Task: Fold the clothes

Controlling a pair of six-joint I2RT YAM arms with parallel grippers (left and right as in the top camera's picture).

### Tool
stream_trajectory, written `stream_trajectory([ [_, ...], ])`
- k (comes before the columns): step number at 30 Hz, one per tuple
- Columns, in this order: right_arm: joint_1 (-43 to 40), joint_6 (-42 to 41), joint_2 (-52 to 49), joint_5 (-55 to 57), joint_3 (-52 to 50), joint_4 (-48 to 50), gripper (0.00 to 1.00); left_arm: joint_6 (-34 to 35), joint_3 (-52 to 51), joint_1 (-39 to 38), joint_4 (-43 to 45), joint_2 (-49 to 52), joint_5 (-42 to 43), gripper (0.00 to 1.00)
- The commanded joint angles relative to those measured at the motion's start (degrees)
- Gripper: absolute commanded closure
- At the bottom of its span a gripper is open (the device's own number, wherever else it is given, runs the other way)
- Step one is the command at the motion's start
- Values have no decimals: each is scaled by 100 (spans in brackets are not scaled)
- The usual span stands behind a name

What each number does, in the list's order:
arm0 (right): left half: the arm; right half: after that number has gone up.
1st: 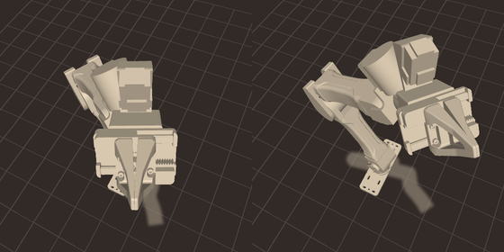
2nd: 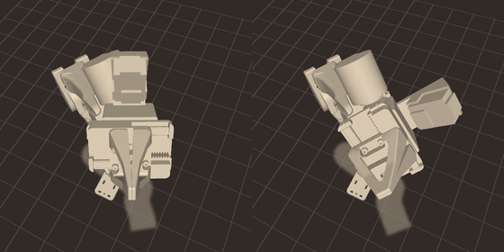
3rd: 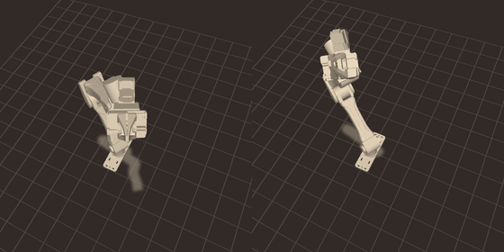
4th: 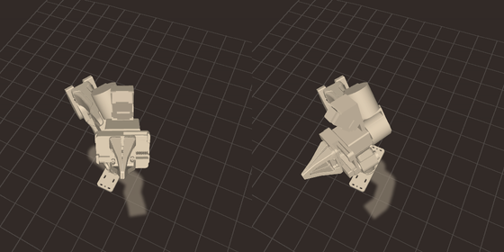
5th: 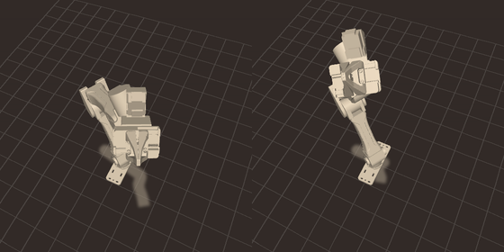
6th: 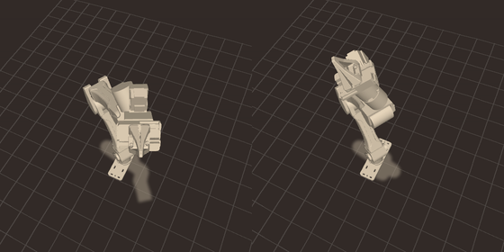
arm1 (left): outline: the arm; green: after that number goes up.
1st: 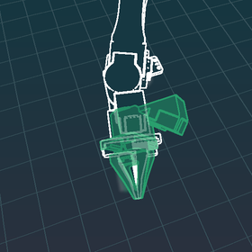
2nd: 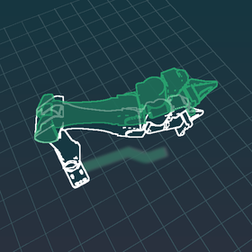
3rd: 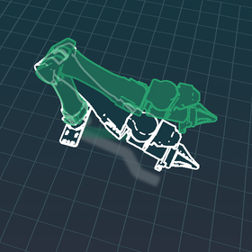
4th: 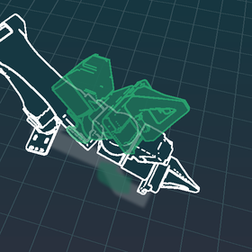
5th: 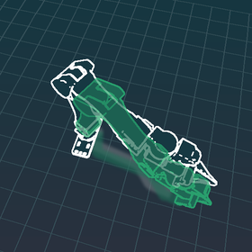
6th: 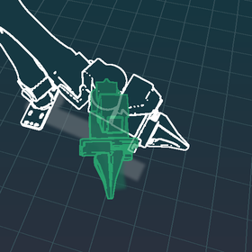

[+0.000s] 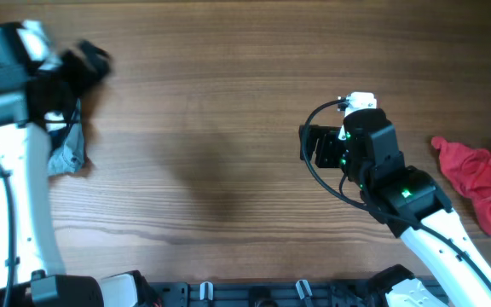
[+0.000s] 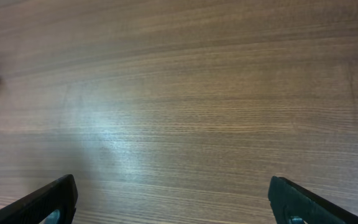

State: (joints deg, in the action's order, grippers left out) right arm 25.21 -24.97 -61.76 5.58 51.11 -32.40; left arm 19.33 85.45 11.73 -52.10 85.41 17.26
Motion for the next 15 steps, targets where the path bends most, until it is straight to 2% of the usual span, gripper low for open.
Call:
stream_trajectory([
  [1, -188, 474, -376, -205, 131, -11, 1, -619, 4, -782, -544, 160, 68, 0],
  [3, -562, 612, -660, -509, 354, -216, 1, -990, 4, -1062, -769, 173, 57, 0],
  [6, -1255, 1080, -1084, -1233, 944, -752, 0, -1060, 4, -1292, -1121, 162, 48, 0],
  [8, -1657, 1215, -1281, -1314, 1375, -1250, 1, -1172, 4, -1351, -1565, 162, 46, 0],
  [14, -2323, 1303, -1051, -1287, 1661, -1987, 1, -1165, 4, -1360, -3064, 160, -520, 0],
  [15, -2387, 1303, -986, -1266, 1659, -2033, 1, -1165, 2, -1360, -3200, 160, -538, 3],
])
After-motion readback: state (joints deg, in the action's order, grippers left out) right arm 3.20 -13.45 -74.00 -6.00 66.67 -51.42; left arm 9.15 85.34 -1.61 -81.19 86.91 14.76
